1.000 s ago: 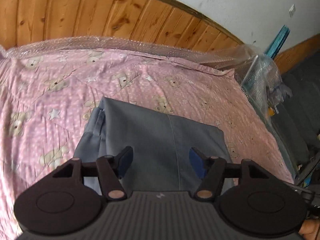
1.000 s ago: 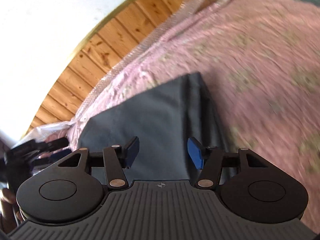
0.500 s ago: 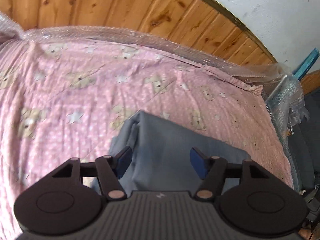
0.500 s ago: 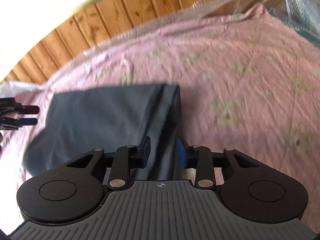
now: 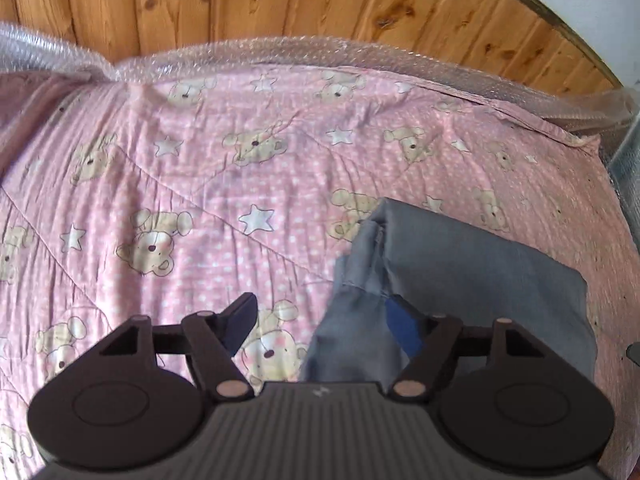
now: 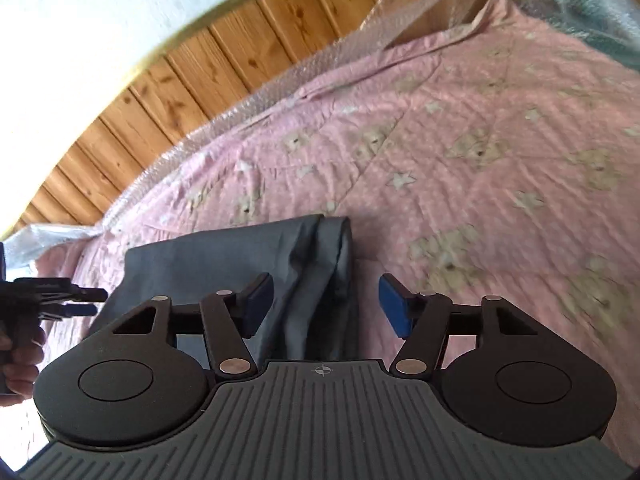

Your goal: Fold clothes

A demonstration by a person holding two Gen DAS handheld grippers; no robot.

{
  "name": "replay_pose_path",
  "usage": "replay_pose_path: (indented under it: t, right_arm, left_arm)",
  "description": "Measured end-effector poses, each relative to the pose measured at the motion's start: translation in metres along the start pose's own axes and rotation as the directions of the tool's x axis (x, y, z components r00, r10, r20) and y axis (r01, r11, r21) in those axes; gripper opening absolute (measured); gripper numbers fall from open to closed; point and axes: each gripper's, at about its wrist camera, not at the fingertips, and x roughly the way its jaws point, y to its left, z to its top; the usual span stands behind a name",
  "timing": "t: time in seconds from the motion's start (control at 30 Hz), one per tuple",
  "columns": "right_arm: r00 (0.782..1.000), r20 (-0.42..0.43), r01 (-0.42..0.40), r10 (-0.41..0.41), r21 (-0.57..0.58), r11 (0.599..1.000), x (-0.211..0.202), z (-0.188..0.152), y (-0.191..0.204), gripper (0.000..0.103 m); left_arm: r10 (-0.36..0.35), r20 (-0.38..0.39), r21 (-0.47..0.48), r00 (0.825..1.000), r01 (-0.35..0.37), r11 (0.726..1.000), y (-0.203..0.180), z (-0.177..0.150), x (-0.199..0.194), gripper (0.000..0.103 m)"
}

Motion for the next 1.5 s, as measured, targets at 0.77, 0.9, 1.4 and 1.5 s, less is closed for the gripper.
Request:
replay_pose_path:
  t: [0.77,0.9,1.4,1.5]
  right_arm:
    - [0.992,-0.076,0.07,-0.098,-0.31,0.948,-0.029,-0.076,0.101,0.059]
    - [0.992,-0.111,0.011,-0.056,-0.375,0.927,-0.002,-0.083,0.133,0.062]
    - [0.995,-0.096,0.029,-0.019,0.1,0.995,-0.026,-0.057,0.012,0.078]
    - [0.995,-0.092,-0.015,0.03,0.158,0.987,0.001,-0.044,0.006,0.081]
  left_arm:
    - [-0.007,0.014,0.183,1.0,0.005,0.983,-0.038,-0.084,-0.007,0.079]
    - [0.004,0.011,0.177,1.0,-0.006,0.984,-0.03,-0.087,-0.005,0.081]
    - [-0.135,0.006,-0.06,0.991,0.135,0.989,0.017,-0.059,-0.016,0.086]
    - [-0.144,-0.02,-0.088,0.989,0.142,0.986,0.006,-0.045,0.008,0.086]
